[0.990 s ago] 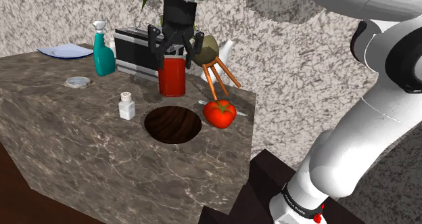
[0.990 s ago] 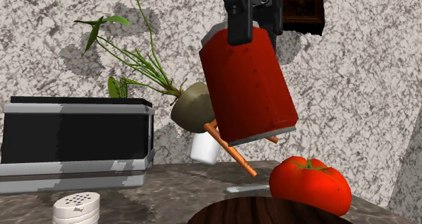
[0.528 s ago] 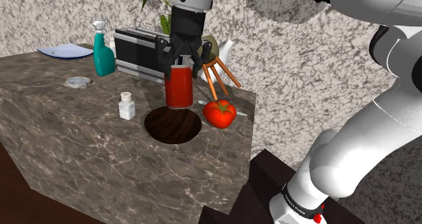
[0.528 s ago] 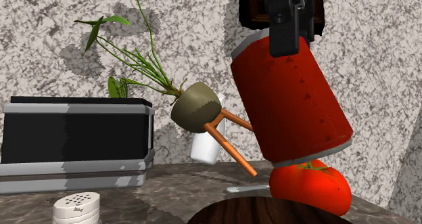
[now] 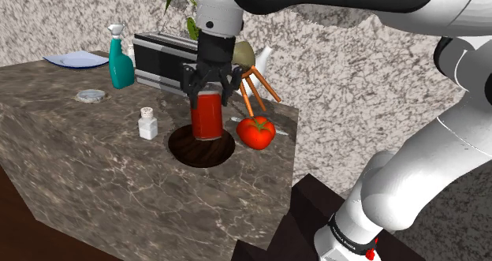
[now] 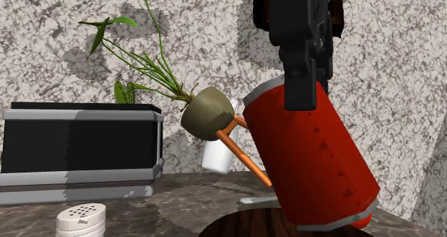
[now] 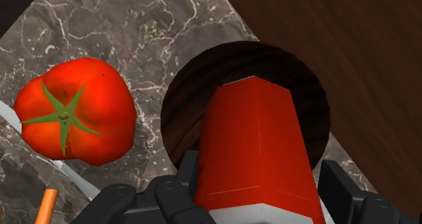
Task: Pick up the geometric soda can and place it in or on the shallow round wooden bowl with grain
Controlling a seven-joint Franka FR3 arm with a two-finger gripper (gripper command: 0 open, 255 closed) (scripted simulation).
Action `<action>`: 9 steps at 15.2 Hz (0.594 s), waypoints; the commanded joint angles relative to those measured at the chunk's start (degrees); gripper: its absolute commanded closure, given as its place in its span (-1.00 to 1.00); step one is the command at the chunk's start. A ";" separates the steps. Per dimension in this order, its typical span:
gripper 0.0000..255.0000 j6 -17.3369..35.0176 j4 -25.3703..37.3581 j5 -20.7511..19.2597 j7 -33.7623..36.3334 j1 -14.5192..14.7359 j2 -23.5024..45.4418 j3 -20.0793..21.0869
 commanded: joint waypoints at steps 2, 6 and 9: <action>1.00 2.50 -2.92 0.23 -0.12 0.11 -0.52 0.06; 1.00 5.85 -6.42 0.39 -0.21 0.22 -0.68 0.21; 1.00 5.85 -6.43 0.39 -0.21 0.22 -0.68 0.22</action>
